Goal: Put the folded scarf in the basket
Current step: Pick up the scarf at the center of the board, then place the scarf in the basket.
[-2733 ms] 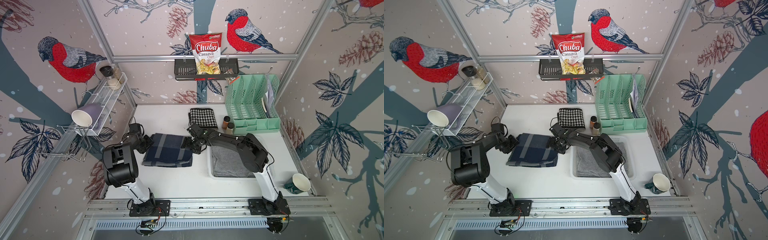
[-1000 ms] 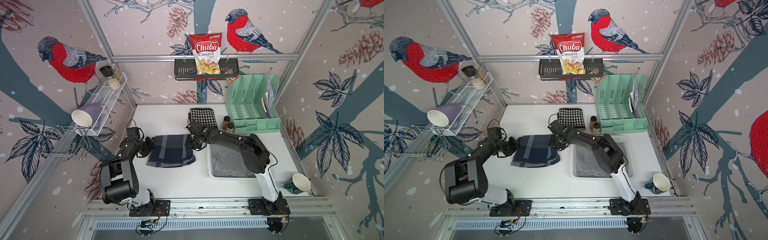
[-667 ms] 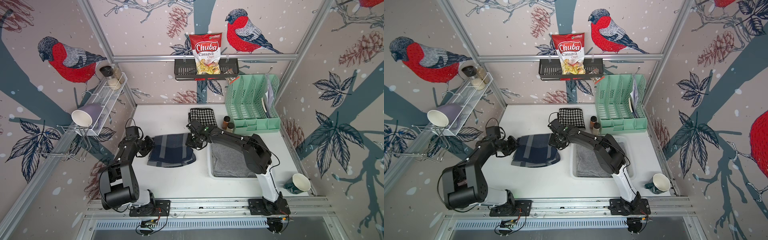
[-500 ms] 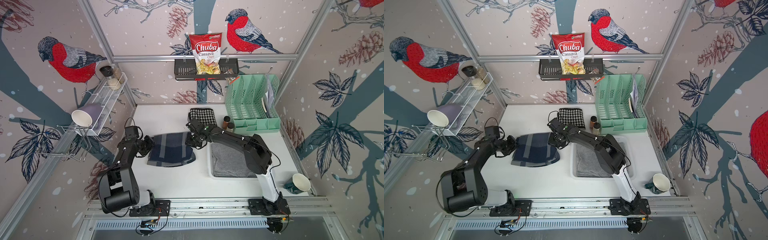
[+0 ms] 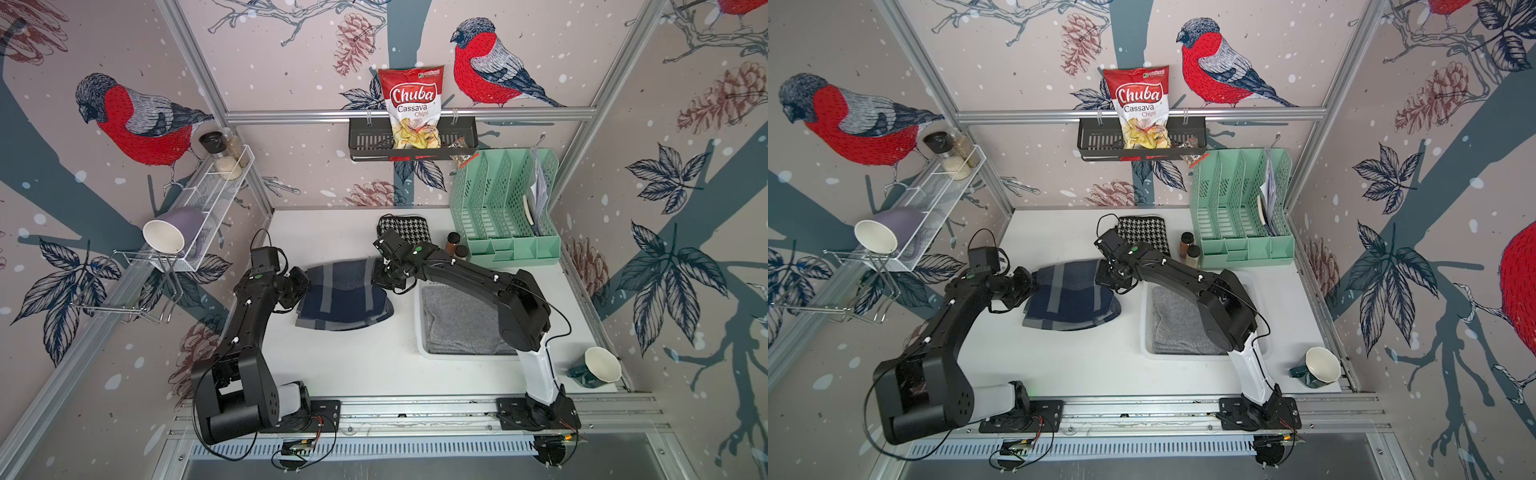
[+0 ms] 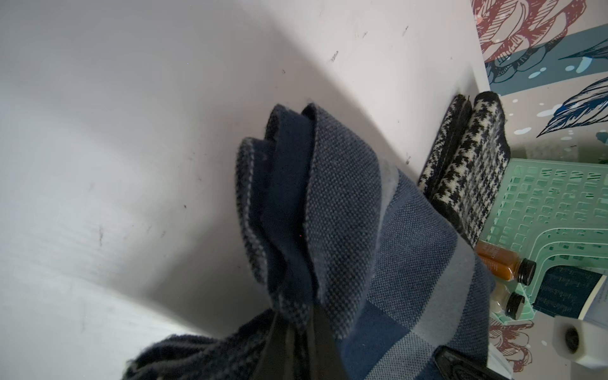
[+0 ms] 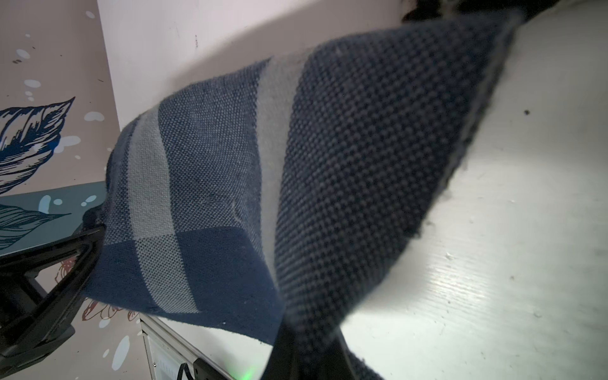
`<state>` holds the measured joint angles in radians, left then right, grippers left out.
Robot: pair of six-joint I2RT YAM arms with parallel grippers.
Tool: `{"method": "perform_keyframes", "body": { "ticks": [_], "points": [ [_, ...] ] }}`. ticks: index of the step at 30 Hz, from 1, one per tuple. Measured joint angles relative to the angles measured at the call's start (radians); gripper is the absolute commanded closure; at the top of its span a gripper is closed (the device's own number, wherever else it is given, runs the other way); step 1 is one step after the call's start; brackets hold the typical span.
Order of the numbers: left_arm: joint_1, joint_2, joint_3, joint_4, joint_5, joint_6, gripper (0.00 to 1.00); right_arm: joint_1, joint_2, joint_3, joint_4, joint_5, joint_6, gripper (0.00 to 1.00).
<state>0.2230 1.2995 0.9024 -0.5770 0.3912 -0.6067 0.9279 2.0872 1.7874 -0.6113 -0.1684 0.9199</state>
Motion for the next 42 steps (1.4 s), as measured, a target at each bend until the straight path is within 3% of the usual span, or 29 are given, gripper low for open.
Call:
{"method": "perform_keyframes", "body": {
  "ticks": [8, 14, 20, 29, 35, 42],
  "points": [
    [-0.089, -0.071, 0.06, -0.093, -0.043, -0.072, 1.0, -0.001, -0.071, 0.014, -0.06, 0.0, -0.005, 1.0],
    [-0.211, -0.118, 0.116, -0.144, -0.07, -0.138, 1.0, -0.001, -0.163, -0.009, -0.103, 0.004, -0.03, 1.0],
    [-0.402, -0.135, 0.163, -0.159, -0.108, -0.241, 1.0, -0.013, -0.273, -0.105, -0.134, 0.007, -0.048, 1.0],
    [-0.694, -0.12, 0.222, -0.162, -0.193, -0.397, 1.0, -0.111, -0.532, -0.336, -0.198, 0.016, -0.073, 1.0],
    [-0.887, -0.037, 0.281, -0.12, -0.246, -0.496, 1.0, -0.212, -0.673, -0.453, -0.244, 0.016, -0.116, 1.0],
    [-1.038, 0.08, 0.344, -0.055, -0.293, -0.565, 1.0, -0.322, -0.8, -0.527, -0.33, 0.031, -0.168, 1.0]
  ]
}}
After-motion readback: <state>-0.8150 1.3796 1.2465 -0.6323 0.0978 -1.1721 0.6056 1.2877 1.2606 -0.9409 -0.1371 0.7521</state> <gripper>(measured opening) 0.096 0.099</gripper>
